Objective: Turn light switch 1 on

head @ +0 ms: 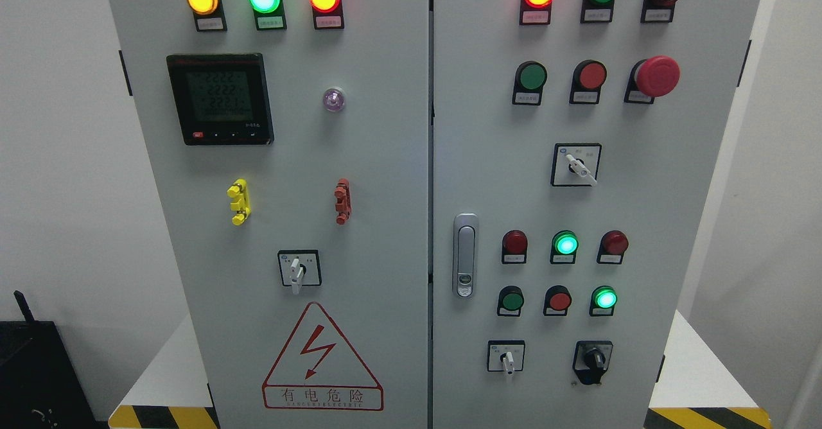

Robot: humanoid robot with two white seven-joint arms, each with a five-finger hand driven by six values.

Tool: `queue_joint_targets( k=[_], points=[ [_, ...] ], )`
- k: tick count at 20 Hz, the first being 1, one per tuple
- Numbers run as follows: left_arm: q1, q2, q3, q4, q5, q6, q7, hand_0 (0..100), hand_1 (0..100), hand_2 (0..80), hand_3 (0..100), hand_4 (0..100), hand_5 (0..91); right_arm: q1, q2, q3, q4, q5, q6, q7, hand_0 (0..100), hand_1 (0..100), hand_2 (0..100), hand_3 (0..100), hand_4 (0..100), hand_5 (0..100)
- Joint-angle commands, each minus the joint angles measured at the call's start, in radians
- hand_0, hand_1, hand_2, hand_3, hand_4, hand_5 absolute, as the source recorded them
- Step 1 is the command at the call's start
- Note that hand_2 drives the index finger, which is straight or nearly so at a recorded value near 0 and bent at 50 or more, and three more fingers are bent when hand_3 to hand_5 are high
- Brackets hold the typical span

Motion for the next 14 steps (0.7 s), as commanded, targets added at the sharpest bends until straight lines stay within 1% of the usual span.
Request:
queue_joint_targets(
  k=[1,6,8,9,11,12,13,14],
  points=[
    [-0.010,0.027,0.051,-0.585,0.011,-0.002,-0.003,46,26,4.2,21,27,0.0,0.000,0.000,0.001,0.000,0.000,0.000,0.000,30,0,0,0,0,0],
    [-0.016,0.024,0.062,-0.797,0.013,-0.002,-0.005,47,30,7.3,25,31,0.0,0.000,0.000,0.001,0.000,0.000,0.000,0.000,30,0,0,0,0,0],
    [-0.027,0.040,0.082,-0.861,0.030,-0.004,-0.003,49,33,9.0,26,33,0.0,0.000,0.000,-0.001,0.000,0.000,0.000,0.000,30,0,0,0,0,0],
    [-0.030,0.059,0.088,-0.886,0.044,-0.007,-0.002,50,36,9.6,28,34,1.3,0.000,0.000,0.001,0.000,0.000,0.000,0.000,30,0,0,0,0,0],
    [-0.052,0.076,0.099,-0.924,0.096,-0.009,0.008,52,40,11.0,30,38,8.8,0.000,0.000,0.001,0.000,0.000,0.000,0.000,30,0,0,0,0,0],
    [-0.058,0.085,0.099,-0.935,0.117,-0.009,0.033,52,42,12.8,31,42,15.9,0.000,0.000,-0.001,0.000,0.000,0.000,0.000,30,0,0,0,0,0],
    [-0.062,0.108,0.096,-0.941,0.137,-0.006,0.091,51,44,15.6,33,46,22.5,0.000,0.000,0.001,0.000,0.000,0.000,0.000,30,0,0,0,0,0],
    [-0.064,0.132,0.094,-0.960,0.159,0.002,0.148,49,45,16.8,34,48,25.7,0.000,0.000,0.001,0.000,0.000,0.000,0.000,30,0,0,0,0,0]
  ],
)
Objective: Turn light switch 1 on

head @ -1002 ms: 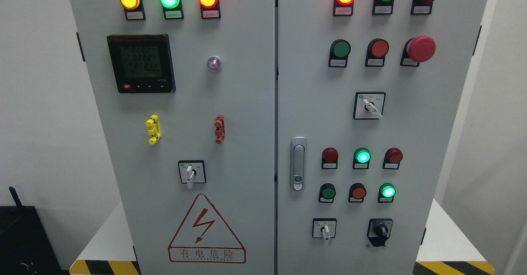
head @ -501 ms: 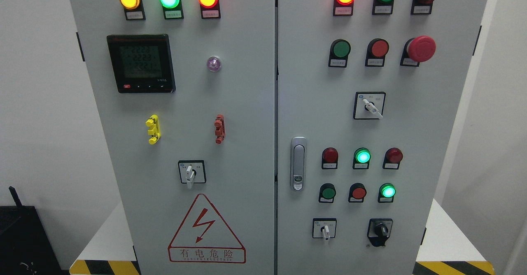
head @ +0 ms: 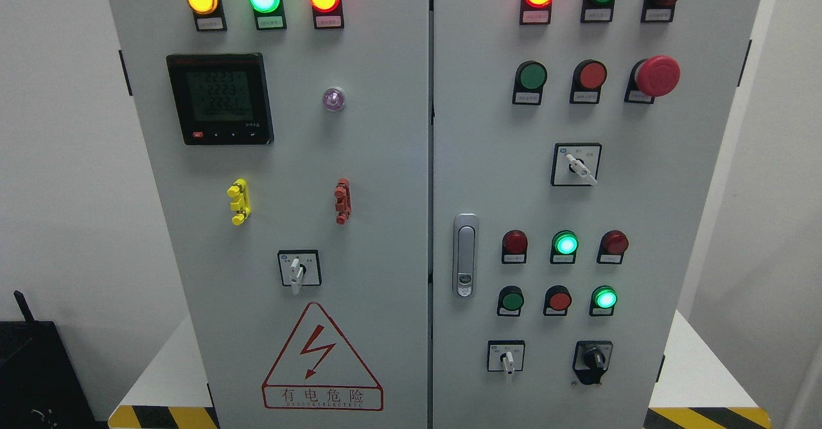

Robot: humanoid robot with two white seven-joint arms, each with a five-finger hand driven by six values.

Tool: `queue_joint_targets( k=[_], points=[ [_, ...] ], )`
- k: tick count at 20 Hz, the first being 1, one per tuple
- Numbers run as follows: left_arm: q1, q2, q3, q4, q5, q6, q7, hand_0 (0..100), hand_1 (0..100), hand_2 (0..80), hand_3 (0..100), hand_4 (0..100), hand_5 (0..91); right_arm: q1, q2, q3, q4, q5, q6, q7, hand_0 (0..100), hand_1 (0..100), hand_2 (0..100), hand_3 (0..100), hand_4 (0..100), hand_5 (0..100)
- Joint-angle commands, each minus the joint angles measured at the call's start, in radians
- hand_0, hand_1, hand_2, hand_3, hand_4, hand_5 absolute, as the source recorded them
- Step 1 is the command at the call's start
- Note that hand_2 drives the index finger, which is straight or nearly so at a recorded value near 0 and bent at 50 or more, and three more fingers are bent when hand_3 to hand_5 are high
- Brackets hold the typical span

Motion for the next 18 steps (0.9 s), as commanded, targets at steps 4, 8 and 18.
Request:
queue_joint_targets(
  k=[4,8,18],
  points=[
    [-0.054,0.102,0.040,-0.405,0.121,0.072,0.127,37,56,27.5,50,66,58.3,0.000,0.000,-0.001,0.000,0.000,0.000,0.000,30,0,0,0,0,0],
    [-0.142,0.089,0.035,-0.422,0.118,0.155,0.133,32,62,35.4,62,76,71.2,0.000,0.000,0.001,0.000,0.000,0.000,0.000,30,0,0,0,0,0],
    [-0.335,-0.003,-0.037,-0.419,0.089,0.392,0.199,13,68,47.1,70,84,80.4,-0.001,0.000,0.001,0.000,0.000,0.000,0.000,30,0,0,0,0,0]
  ],
)
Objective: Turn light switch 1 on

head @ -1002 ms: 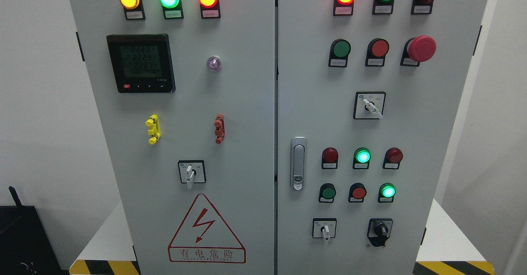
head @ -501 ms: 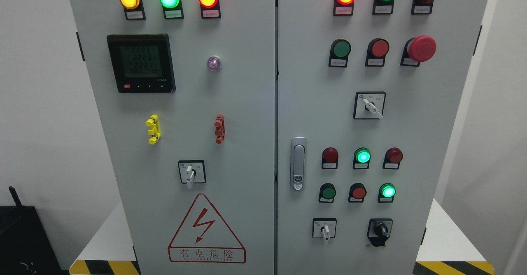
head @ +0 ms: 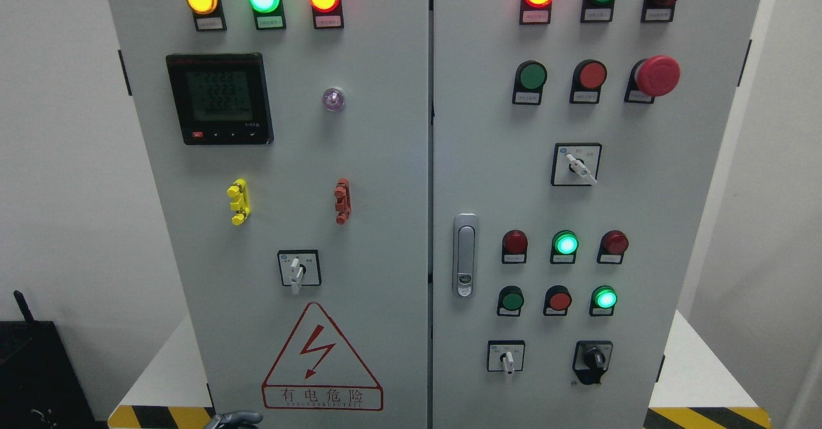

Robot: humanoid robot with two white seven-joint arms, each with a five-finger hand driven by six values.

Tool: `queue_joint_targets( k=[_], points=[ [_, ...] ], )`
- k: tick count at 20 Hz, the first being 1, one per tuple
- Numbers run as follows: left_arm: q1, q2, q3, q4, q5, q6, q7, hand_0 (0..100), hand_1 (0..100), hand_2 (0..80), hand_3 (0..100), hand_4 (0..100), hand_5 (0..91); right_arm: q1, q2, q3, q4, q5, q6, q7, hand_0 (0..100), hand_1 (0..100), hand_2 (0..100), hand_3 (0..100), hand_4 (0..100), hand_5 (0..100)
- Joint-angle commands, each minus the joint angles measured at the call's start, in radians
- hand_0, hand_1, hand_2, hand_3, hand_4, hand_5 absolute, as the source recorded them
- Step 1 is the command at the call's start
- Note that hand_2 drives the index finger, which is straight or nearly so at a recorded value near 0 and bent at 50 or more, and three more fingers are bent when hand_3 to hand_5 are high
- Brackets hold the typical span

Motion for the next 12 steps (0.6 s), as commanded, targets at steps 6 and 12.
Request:
queue_joint_targets(
  k=[6,12],
  points=[
    [-0.163,-0.076,-0.088,-0.079,-0.101,0.096,0.115,9,68,47.3,73,84,80.5,0.000,0.000,0.001,0.000,0.000,0.000,0.000,30,0,0,0,0,0],
    [-0.225,-0.155,-0.092,-0.072,-0.193,0.165,0.118,8,68,46.7,73,84,80.0,0.000,0.000,0.001,0.000,0.000,0.000,0.000,30,0,0,0,0,0]
  ],
)
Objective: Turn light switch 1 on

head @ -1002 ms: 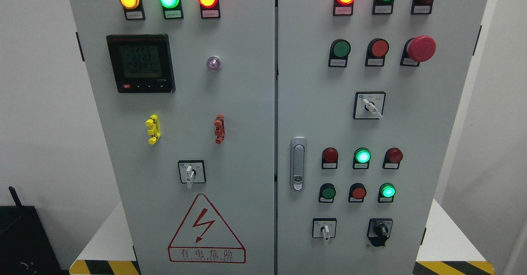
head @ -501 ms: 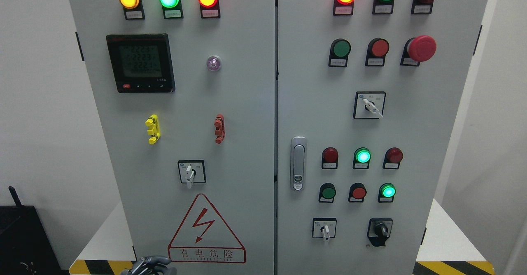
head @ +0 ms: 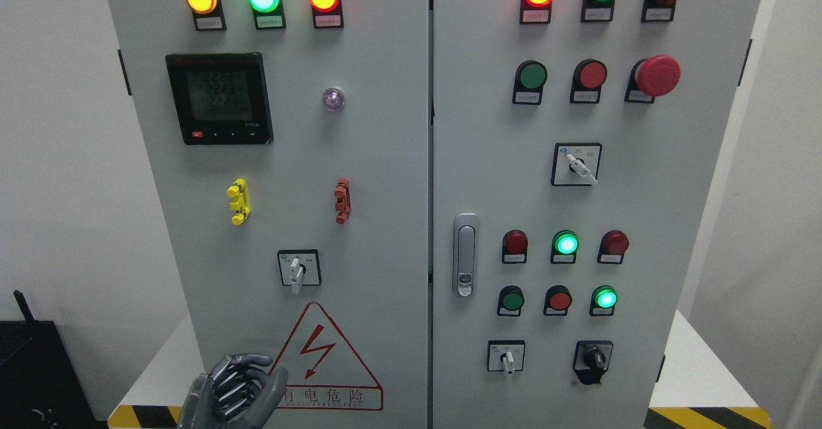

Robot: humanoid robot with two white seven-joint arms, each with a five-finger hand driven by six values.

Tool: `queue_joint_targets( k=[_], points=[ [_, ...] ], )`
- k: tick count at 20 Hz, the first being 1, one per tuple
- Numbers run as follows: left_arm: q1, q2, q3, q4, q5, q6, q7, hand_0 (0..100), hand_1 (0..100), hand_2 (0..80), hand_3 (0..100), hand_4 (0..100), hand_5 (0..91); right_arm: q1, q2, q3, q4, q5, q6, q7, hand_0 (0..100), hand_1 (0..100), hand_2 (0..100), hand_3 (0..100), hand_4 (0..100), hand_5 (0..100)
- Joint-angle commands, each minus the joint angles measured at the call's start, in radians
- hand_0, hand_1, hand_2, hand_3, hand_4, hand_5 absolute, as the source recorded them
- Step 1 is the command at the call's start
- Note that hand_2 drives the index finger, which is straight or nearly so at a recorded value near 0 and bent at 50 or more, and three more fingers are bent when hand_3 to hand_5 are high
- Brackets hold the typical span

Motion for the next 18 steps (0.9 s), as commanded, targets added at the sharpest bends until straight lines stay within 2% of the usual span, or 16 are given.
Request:
queue_joint_targets(
  k=[1,2,4,10,18],
  points=[
    [-0.072,-0.122,-0.038,-0.012,-0.105,0.033,0.004,8,68,46.6,73,84,79.9,0.000,0.000,0.001,0.000,0.000,0.000,0.000,30,0,0,0,0,0],
    [-0.076,-0.155,-0.037,-0.006,-0.130,0.035,0.002,8,68,46.6,73,84,79.9,-0.002,0.000,-0.001,0.000,0.000,0.000,0.000,30,0,0,0,0,0],
    [-0.078,-0.170,-0.037,-0.001,-0.162,0.035,0.002,8,68,46.5,72,84,79.4,0.000,0.000,-0.001,0.000,0.000,0.000,0.000,30,0,0,0,0,0],
    [-0.112,-0.185,-0.037,0.003,-0.190,0.064,0.004,8,68,46.6,72,83,78.1,0.000,0.000,0.001,0.000,0.000,0.000,0.000,30,0,0,0,0,0],
    [-0.121,-0.196,0.009,0.003,-0.193,0.081,0.005,8,68,47.9,71,83,78.2,0.000,0.000,0.001,0.000,0.000,0.000,0.000,30,0,0,0,0,0]
  ],
)
